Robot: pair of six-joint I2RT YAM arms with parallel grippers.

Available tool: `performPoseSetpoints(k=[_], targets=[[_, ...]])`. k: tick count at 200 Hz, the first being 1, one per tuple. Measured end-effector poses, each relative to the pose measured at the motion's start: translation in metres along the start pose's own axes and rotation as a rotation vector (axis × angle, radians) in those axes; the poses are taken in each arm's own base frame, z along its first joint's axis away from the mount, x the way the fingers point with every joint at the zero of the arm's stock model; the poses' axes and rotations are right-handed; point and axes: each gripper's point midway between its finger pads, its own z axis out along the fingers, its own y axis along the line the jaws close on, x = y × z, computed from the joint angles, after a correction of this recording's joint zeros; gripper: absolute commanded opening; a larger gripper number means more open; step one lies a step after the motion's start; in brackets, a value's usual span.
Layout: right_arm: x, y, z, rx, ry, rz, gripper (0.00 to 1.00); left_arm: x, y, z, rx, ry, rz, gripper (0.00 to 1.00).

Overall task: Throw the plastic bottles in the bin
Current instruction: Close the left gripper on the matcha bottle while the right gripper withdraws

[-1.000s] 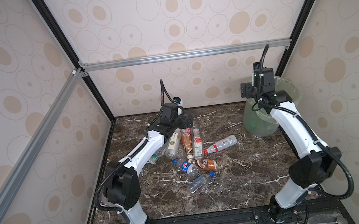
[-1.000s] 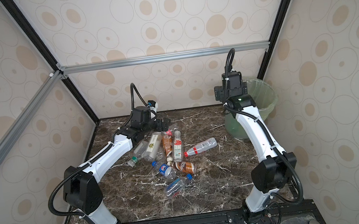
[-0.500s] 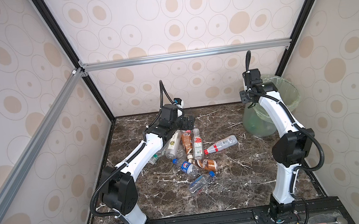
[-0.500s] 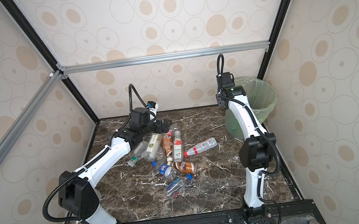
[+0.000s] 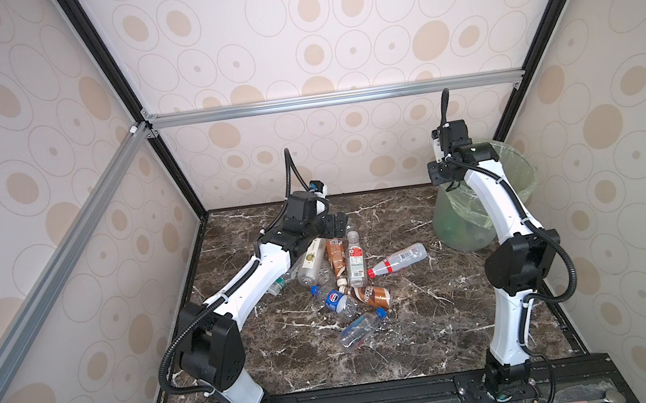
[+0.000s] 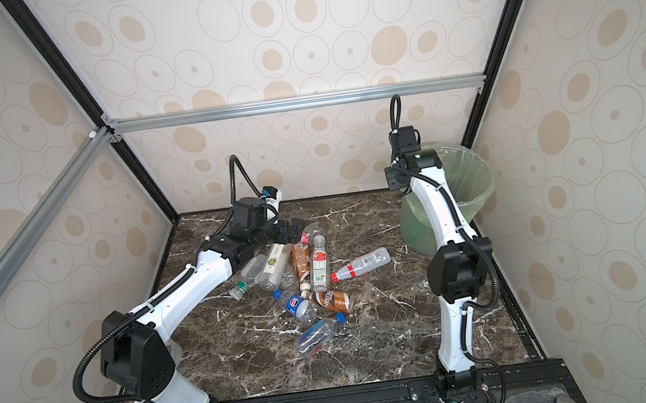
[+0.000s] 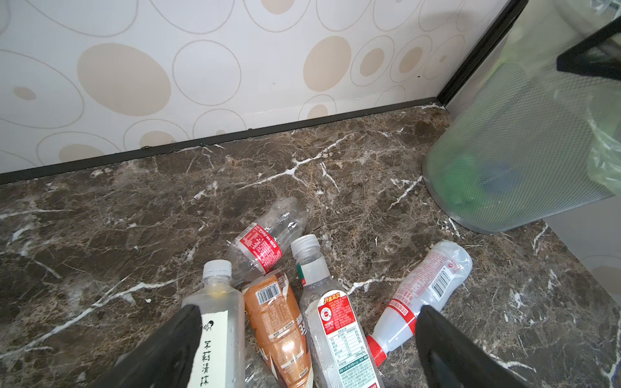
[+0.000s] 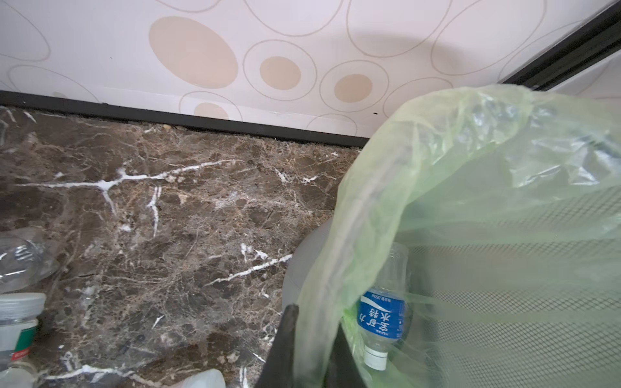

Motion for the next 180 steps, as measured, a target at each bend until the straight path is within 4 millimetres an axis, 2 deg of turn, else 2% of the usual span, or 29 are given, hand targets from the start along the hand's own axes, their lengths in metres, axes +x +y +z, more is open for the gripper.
performPoseSetpoints(k=[27, 78, 111, 140, 180], targets=[[-0.007, 0.023, -0.002, -0.04, -0.009, -0.025, 0.03, 0.0, 0.008, -0.006, -0.034, 0.004, -0.003, 0.99], [-0.022, 0.106, -0.015, -0.157, -0.052, -0.125, 0.03, 0.024, 0.025, -0.011, -0.112, 0.09, -0.001, 0.99], [-0.022, 0.153, -0.025, -0.223, -0.072, -0.186, 0.11, 0.047, 0.04, -0.013, -0.178, 0.185, 0.0, 0.99], [-0.022, 0.168, -0.031, -0.258, -0.079, -0.187, 0.25, 0.075, 0.049, -0.01, -0.214, 0.289, 0.004, 0.99], [-0.027, 0.17, -0.032, -0.279, -0.093, -0.147, 0.7, 0.105, 0.059, -0.008, -0.259, 0.406, 0.013, 0.99]])
